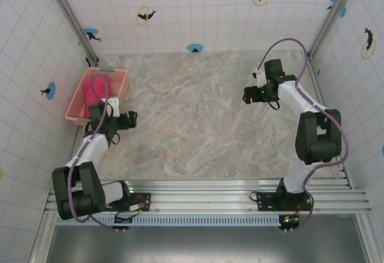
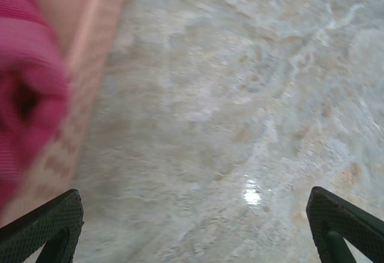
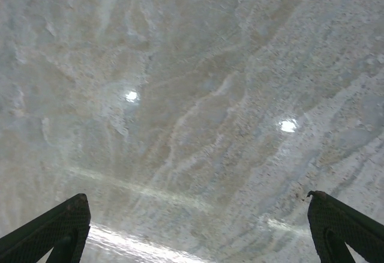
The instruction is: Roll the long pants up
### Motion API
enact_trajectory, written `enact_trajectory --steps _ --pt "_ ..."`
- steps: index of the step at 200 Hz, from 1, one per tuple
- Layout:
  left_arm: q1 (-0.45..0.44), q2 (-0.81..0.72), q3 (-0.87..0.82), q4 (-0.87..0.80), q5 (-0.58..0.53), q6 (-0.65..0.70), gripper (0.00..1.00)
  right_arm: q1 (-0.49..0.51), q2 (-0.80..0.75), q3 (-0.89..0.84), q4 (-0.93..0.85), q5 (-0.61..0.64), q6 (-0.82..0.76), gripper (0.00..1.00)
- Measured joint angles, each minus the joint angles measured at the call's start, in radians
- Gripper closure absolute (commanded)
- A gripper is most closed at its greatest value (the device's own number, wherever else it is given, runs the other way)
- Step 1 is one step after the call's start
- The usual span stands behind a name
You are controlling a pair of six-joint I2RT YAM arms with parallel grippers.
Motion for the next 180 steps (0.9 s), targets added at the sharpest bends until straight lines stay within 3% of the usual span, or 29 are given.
enact_trajectory --steps 48,79,106,117,144,180 --pt "-0.122 0.130 -0.091 0.304 -0.114 0.034 0.03 -0.005 -0.077 -0.218 0.208 0.100 -0.072 0.04" --pt "-0.172 0.225 -0.057 0.435 -0.174 0.103 0.03 -0.028 -0.171 -0.415 0.478 0.134 -0.091 0.04" --pt "-0.309 0.272 -0.120 0.663 -0.262 0.206 0.03 -0.065 -0.185 -0.520 0.673 0.129 -0.104 0.03" --pt "-0.344 0.279 -0.147 0.680 -0.285 0.230 0.03 -0.077 -0.189 -0.605 0.822 0.127 -0.103 0.03" --pt "-0.340 0.288 -0.151 0.706 -0.325 0.259 0.03 -0.069 -0.201 -0.784 1.010 0.118 -0.119 0.03" --pt "-0.336 0.288 -0.151 0.728 -0.348 0.269 0.03 -0.049 -0.200 -0.888 1.241 0.179 -0.114 0.03"
